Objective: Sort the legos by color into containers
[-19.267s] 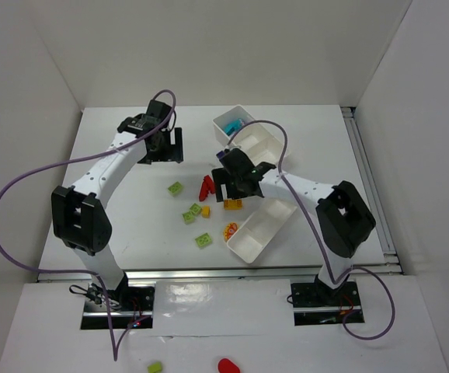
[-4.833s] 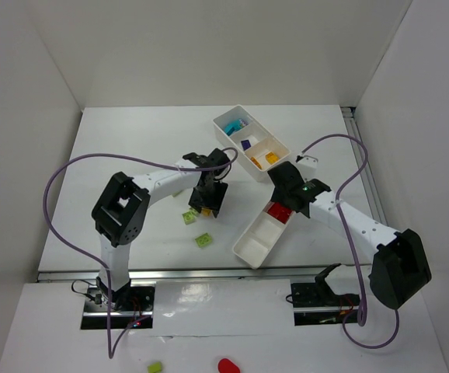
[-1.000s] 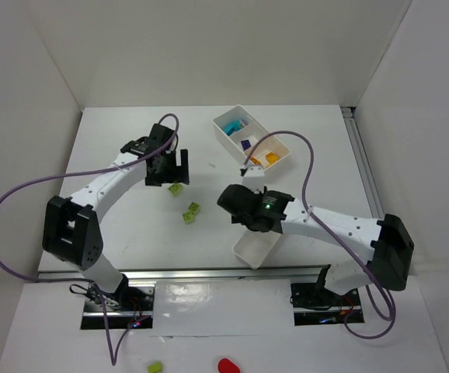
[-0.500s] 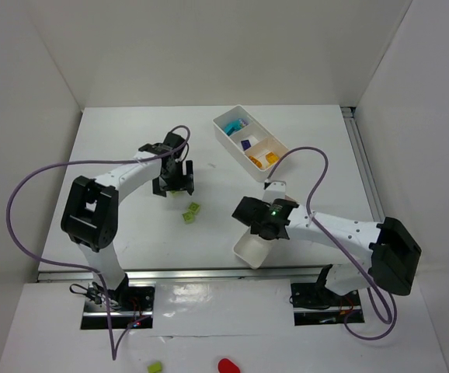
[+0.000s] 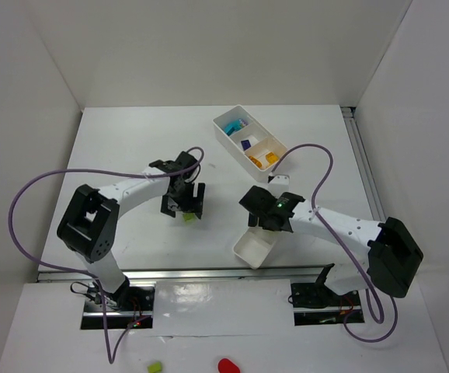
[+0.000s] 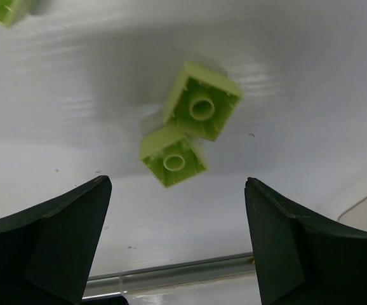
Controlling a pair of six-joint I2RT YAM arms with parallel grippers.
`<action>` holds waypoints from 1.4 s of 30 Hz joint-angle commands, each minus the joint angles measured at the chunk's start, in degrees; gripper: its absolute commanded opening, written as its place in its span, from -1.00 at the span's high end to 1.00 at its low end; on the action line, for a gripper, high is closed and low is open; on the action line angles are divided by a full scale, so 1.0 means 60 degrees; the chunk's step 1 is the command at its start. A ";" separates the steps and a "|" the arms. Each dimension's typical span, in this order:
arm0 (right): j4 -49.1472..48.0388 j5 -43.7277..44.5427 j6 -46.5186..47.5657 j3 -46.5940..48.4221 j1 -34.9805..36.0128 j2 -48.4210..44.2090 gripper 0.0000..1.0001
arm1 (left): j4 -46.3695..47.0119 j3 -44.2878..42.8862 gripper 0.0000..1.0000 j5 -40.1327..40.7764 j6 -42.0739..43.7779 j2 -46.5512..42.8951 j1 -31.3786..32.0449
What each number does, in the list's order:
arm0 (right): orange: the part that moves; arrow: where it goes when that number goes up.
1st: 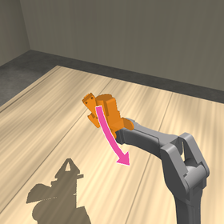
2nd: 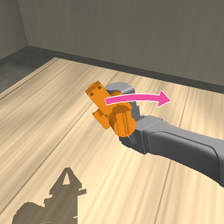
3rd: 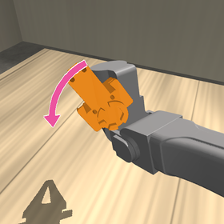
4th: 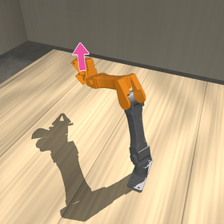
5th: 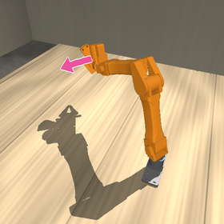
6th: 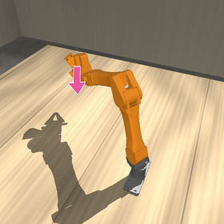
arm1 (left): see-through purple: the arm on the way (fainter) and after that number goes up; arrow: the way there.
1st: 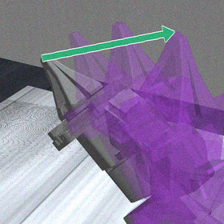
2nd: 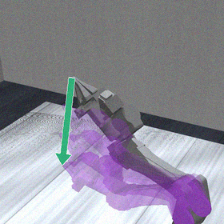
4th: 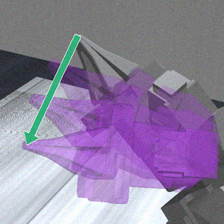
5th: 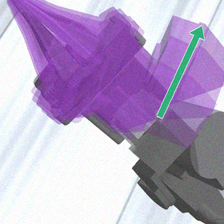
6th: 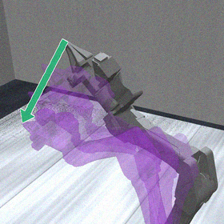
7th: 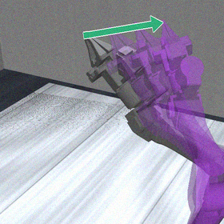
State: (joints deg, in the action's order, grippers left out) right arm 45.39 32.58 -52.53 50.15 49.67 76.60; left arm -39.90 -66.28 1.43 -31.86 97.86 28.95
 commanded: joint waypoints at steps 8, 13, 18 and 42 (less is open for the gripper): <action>-0.0035 0.0488 0.0318 0.0914 -0.0046 -0.0227 -0.91 | 0.0394 0.0602 -0.66 0.0478 -0.0989 -0.0300 0.0580; 0.0140 0.0488 0.0318 0.1002 -0.0046 -0.0314 -0.91 | 0.0615 0.0690 -0.42 0.1036 -0.1077 0.0066 0.0580; 0.0141 0.0488 0.0230 0.0914 -0.0046 -0.0403 -0.91 | 0.1068 0.0778 -0.21 0.1256 -0.1077 0.0066 0.0580; 0.0393 0.0491 0.0595 0.1368 -0.1374 -0.1485 -0.91 | -0.0337 -0.0479 0.32 0.0159 0.0461 -0.1472 0.1897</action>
State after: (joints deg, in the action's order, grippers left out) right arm 48.23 35.27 -50.28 55.72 45.80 71.75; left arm -39.81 -65.12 6.98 -32.75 91.09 36.91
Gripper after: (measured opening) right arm 0.954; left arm 0.513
